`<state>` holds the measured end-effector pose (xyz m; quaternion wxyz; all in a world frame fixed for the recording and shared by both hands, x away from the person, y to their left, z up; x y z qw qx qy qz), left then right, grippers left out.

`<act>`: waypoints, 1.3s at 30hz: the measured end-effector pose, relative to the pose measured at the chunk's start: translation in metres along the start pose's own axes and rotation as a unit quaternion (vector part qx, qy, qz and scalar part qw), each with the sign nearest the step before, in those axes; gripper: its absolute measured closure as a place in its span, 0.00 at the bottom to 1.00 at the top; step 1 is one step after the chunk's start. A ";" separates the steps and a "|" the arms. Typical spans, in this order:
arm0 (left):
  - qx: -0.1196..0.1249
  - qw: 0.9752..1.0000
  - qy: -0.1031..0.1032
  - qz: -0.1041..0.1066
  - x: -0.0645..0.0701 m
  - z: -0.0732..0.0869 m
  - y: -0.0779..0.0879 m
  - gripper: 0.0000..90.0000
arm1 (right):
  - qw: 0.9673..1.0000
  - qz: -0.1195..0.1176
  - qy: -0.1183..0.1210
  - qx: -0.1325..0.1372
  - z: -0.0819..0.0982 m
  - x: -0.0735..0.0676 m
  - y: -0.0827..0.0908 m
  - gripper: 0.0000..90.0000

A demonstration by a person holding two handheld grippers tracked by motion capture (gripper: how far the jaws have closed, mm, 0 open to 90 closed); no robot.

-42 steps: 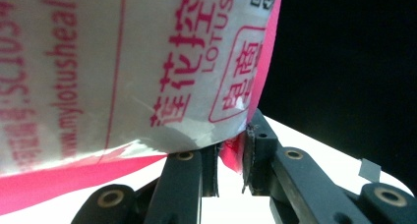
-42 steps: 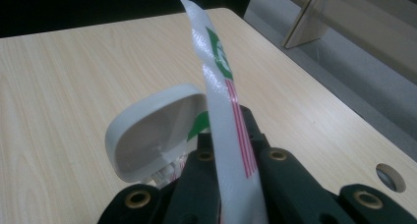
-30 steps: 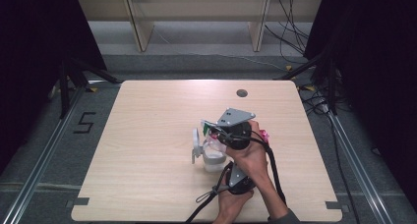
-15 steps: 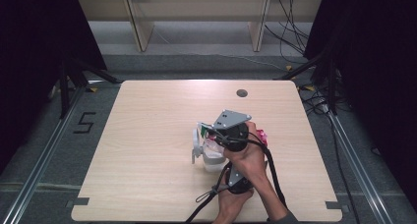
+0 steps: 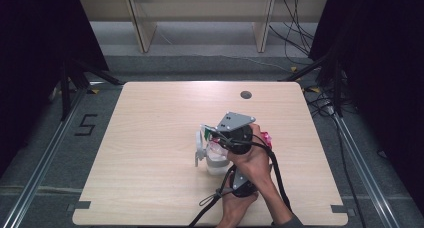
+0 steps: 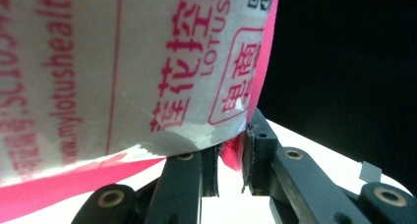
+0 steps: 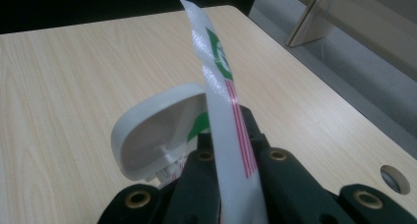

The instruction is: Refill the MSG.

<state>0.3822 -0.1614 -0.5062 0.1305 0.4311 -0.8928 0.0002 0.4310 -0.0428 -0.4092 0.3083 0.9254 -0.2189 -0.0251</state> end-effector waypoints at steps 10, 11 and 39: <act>0.001 1.000 0.000 0.000 0.000 0.000 0.000 0.87 | 1.000 -0.001 0.003 0.000 0.000 0.000 0.000 1.00; 0.000 1.000 -0.002 -0.001 0.000 0.000 0.000 0.87 | 1.000 0.000 0.000 0.001 0.000 0.000 0.000 1.00; 0.003 1.000 0.002 -0.001 0.000 -0.001 0.000 0.87 | 1.000 0.000 0.006 0.000 -0.001 -0.001 0.001 1.00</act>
Point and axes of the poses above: each handheld gripper's, and its own axes: y roughly backward along the jaws, z roughly out of its underside, x roughly to its right, the point moved 10 cm from there along -y, roughly forward along the jaws, and after that the axes turned 13 degrees about -z, right-handed, at the moved point
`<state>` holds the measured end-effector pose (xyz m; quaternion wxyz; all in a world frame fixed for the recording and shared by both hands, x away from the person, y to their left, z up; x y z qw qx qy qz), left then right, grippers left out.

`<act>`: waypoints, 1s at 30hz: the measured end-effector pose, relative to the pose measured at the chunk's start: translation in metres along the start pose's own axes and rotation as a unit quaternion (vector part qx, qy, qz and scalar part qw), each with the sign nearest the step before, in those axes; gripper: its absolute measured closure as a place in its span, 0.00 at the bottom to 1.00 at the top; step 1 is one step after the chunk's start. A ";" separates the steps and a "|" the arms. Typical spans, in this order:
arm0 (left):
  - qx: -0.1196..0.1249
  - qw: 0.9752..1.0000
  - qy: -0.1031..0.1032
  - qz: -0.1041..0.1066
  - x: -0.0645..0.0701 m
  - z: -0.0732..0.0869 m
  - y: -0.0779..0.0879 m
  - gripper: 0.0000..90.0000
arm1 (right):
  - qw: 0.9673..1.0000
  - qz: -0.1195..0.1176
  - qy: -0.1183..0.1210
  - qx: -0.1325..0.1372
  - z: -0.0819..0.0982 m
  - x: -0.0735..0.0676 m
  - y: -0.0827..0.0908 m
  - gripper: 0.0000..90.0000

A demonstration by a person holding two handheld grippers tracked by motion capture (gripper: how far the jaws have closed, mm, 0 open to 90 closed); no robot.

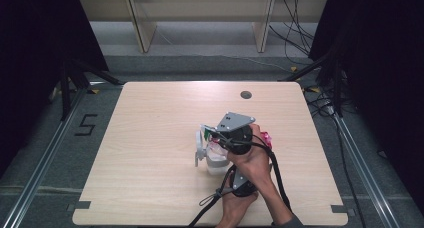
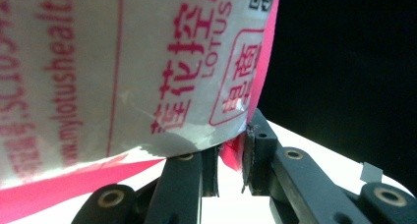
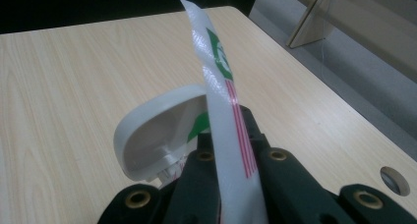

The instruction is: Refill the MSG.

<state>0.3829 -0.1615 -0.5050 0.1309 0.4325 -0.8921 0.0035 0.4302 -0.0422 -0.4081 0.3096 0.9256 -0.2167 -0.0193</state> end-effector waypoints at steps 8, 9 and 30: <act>0.008 1.000 0.010 -0.001 0.001 -0.002 -0.001 0.87 | 1.000 0.001 0.001 -0.002 0.000 -0.001 0.000 1.00; 0.000 1.000 0.000 -0.001 0.000 0.000 0.000 0.87 | 1.000 0.001 0.002 -0.004 0.000 -0.001 0.000 1.00; 0.000 1.000 0.002 0.001 0.000 0.000 0.000 0.87 | 1.000 0.002 0.003 -0.003 0.001 -0.001 -0.002 1.00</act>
Point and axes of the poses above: each handheld gripper's, and its own axes: y roughly backward along the jaws, z roughly out of its underside, x roughly to its right, the point moved 10 cm from there along -y, roughly forward along the jaws, and after that the axes turned 13 degrees about -z, right-handed, at the moved point
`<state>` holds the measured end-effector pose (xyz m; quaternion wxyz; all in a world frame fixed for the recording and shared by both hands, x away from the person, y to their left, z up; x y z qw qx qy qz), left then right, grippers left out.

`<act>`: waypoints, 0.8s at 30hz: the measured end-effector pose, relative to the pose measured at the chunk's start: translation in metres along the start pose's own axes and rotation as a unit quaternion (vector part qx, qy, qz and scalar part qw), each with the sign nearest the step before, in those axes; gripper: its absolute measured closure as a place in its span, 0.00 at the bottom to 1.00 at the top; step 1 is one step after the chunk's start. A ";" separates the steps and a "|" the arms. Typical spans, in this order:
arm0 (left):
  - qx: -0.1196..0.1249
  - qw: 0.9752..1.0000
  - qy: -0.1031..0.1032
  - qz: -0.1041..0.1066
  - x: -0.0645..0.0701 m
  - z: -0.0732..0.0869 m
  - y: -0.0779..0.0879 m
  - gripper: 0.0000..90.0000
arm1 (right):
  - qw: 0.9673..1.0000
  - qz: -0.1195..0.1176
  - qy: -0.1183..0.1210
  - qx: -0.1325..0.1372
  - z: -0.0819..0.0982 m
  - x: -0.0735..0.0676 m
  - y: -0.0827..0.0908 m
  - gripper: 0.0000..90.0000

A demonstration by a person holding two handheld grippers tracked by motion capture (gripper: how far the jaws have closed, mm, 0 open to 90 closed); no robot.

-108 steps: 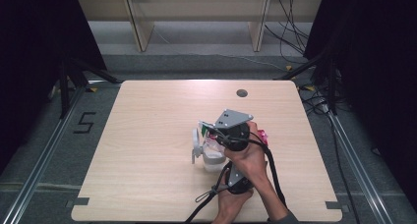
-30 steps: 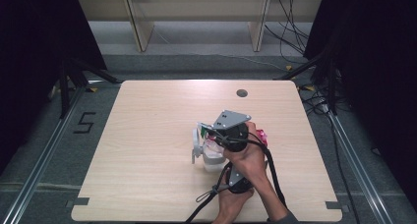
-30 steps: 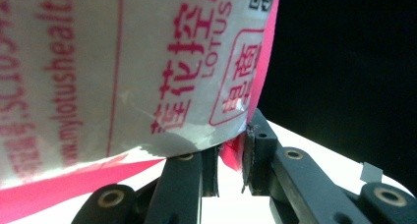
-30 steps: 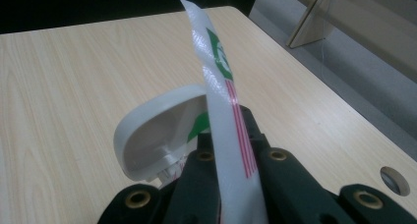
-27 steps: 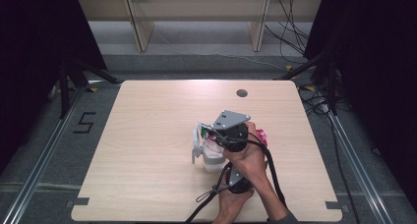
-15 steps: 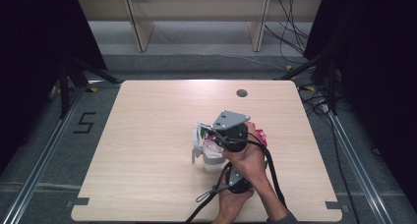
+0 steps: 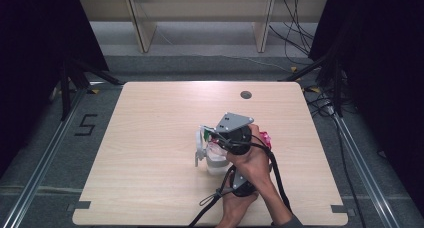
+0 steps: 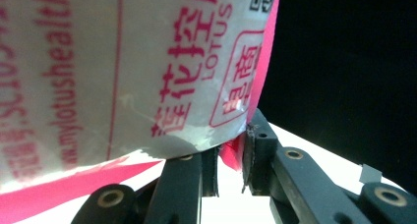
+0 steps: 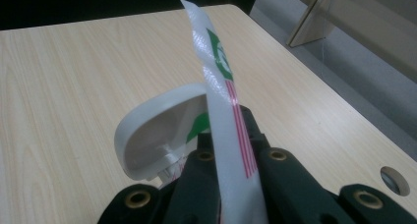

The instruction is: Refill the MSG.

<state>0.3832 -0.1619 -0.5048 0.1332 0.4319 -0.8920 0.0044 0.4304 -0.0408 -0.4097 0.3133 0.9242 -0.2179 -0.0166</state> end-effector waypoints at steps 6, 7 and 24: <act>0.002 1.000 0.000 0.001 0.000 -0.001 0.000 0.87 | 1.000 -0.002 -0.001 0.000 0.000 -0.001 0.001 1.00; 0.001 1.000 -0.001 0.000 0.000 0.000 0.000 0.87 | 1.000 -0.003 -0.002 0.000 0.000 -0.001 0.001 1.00; 0.001 1.000 -0.001 0.001 0.000 0.000 0.000 0.87 | 1.000 -0.003 -0.002 -0.001 0.000 -0.001 0.001 1.00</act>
Point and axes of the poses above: each handheld gripper's, and its own axes: y roughly backward along the jaws, z roughly out of its underside, x roughly to its right, the point moved 10 cm from there along -y, roughly forward along the jaws, and after that the axes turned 13 degrees about -z, right-handed, at the moved point
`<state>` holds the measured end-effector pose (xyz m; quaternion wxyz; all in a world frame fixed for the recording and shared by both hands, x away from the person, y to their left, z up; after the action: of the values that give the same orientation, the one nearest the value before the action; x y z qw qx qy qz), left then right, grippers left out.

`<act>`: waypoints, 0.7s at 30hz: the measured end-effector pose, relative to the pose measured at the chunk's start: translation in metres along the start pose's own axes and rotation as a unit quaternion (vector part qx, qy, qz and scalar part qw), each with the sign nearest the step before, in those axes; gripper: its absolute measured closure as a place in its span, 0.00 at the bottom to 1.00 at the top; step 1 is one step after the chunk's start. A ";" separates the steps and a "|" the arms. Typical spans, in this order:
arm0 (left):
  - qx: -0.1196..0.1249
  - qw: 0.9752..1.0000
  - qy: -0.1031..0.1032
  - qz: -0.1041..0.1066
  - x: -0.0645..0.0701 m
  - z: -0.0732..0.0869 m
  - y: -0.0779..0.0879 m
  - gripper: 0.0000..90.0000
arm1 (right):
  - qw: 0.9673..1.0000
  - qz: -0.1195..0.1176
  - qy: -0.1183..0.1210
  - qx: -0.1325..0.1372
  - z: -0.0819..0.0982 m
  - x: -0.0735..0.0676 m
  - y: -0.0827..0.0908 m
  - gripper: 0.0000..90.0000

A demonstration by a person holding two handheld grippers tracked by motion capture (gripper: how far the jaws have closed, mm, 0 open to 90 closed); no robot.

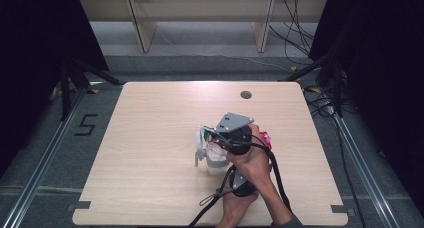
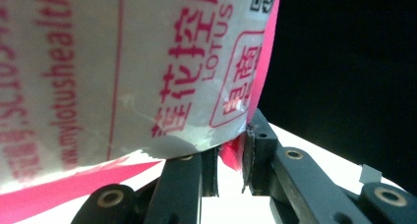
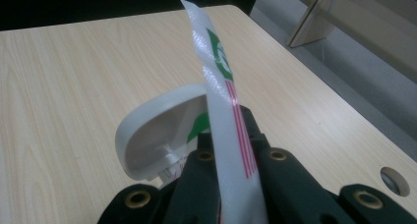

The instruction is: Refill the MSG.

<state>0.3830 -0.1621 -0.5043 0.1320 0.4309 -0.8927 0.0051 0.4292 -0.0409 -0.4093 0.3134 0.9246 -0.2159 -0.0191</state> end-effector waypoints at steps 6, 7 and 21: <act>-0.001 1.000 -0.002 -0.002 -0.001 0.000 0.000 0.87 | 1.000 -0.001 0.001 0.000 0.000 0.000 0.001 1.00; -0.002 1.000 0.000 -0.002 -0.001 0.000 0.000 0.87 | 1.000 -0.003 0.001 -0.002 0.000 0.000 0.001 1.00; 0.015 1.000 0.024 -0.005 0.002 -0.003 -0.003 0.87 | 1.000 -0.005 0.000 0.005 -0.001 0.000 0.002 1.00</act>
<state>0.3848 -0.1649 -0.5011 0.1471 0.4366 -0.8871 0.0279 0.4289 -0.0417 -0.4076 0.3088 0.9271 -0.2115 -0.0192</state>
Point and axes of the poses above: each handheld gripper's, and its own axes: y roughly backward along the jaws, z roughly out of its underside, x roughly to its right, the point moved 10 cm from there along -y, roughly forward along the jaws, and after that the axes turned 13 degrees about -z, right-handed, at the moved point
